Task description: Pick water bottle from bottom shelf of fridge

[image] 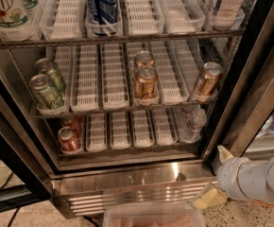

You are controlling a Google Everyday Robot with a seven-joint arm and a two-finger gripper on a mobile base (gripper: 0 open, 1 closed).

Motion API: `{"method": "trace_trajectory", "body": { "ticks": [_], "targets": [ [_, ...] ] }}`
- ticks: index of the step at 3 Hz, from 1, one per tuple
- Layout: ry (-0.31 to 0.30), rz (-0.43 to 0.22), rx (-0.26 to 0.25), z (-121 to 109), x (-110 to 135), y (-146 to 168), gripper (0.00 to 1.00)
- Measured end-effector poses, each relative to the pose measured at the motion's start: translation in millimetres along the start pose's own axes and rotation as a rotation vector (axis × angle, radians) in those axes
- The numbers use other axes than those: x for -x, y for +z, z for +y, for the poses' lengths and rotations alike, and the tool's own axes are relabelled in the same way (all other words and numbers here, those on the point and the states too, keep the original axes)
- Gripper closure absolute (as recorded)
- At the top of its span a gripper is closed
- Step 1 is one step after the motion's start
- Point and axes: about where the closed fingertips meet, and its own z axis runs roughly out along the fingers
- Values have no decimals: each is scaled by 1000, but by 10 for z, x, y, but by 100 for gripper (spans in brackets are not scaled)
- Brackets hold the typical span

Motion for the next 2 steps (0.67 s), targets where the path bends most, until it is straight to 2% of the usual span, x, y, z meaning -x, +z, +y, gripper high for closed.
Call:
{"method": "trace_trajectory", "body": {
  "ticks": [1, 2],
  "targets": [
    [81, -96, -67, 14, 62, 274, 0],
    [191, -191, -160, -157, 103, 490, 0]
  ]
}}
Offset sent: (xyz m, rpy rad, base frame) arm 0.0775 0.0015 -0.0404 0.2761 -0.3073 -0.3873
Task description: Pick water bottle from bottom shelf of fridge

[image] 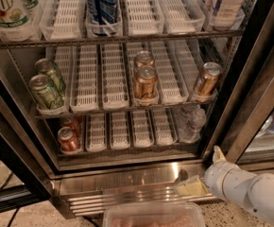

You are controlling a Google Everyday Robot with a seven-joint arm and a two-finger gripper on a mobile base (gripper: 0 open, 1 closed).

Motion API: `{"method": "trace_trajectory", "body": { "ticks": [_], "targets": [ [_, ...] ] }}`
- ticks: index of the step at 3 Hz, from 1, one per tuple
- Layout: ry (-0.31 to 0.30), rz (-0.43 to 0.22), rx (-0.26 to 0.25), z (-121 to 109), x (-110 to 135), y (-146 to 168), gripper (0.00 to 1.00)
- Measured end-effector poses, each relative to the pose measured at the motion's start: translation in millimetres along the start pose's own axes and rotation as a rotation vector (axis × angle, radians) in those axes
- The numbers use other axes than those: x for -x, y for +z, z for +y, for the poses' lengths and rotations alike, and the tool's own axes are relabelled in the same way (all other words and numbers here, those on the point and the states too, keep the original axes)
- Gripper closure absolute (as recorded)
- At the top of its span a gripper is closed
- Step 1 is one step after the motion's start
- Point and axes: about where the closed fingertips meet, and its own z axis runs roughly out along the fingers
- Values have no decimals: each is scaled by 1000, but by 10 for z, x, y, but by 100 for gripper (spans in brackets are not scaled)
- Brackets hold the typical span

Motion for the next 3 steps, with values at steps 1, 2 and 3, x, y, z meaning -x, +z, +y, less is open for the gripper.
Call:
{"method": "trace_trajectory", "body": {
  "ticks": [1, 2, 3],
  "targets": [
    [114, -67, -86, -188, -22, 170, 0],
    [206, -104, -162, -317, -51, 253, 0],
    [278, -127, -225, -396, -67, 287, 0]
  ]
}}
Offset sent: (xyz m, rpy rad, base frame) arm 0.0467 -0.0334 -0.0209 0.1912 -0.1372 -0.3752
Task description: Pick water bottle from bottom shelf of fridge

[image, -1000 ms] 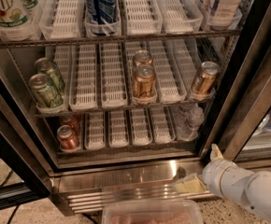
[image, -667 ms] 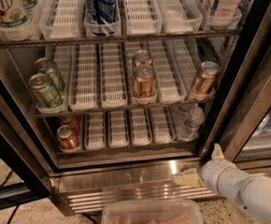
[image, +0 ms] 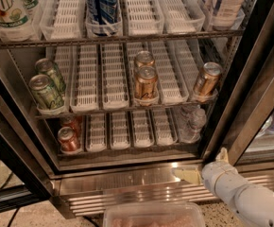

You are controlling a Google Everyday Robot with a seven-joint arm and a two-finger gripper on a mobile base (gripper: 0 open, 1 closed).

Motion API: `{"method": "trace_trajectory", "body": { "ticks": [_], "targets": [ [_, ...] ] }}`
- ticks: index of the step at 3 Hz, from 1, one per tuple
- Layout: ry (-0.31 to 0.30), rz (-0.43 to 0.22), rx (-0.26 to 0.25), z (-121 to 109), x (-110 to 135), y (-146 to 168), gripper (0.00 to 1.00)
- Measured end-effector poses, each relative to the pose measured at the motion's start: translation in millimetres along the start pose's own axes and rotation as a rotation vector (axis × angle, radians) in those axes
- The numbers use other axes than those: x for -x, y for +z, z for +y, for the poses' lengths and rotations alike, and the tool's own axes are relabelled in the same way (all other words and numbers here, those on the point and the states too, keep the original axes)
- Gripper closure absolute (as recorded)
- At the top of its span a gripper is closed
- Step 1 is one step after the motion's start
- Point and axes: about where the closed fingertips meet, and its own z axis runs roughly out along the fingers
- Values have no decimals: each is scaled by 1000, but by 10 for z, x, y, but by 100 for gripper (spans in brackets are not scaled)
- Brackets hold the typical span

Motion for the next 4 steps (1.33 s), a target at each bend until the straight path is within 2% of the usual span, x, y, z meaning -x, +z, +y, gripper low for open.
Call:
{"method": "trace_trajectory", "body": {
  "ticks": [1, 2, 4],
  "targets": [
    [0, 0, 0, 0, 0, 1, 0],
    [-18, -51, 6, 41, 34, 110, 0],
    [-101, -199, -1, 71, 98, 282, 0]
  ]
}}
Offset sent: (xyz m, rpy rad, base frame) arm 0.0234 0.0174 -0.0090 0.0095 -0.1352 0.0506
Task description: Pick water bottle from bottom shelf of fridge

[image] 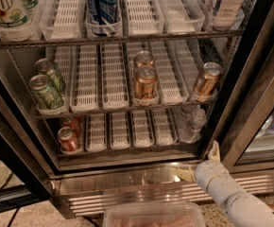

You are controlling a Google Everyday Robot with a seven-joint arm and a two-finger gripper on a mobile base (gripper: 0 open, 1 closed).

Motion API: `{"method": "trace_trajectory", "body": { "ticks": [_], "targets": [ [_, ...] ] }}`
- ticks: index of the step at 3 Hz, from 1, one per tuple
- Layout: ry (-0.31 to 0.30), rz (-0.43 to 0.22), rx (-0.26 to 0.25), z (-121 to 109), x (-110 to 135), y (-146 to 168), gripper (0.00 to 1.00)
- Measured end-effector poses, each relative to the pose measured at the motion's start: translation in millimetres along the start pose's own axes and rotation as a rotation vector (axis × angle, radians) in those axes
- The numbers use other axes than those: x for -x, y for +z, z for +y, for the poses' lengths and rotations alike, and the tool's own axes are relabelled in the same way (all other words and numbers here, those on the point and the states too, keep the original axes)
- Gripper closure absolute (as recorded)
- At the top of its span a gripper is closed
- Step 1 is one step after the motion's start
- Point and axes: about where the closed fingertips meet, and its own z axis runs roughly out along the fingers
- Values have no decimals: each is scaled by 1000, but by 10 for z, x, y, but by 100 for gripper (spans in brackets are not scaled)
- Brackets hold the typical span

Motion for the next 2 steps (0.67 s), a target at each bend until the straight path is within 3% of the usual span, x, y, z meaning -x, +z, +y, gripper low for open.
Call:
{"method": "trace_trajectory", "body": {
  "ticks": [2],
  "targets": [
    [-64, -82, -28, -10, 74, 43, 0]
  ]
}}
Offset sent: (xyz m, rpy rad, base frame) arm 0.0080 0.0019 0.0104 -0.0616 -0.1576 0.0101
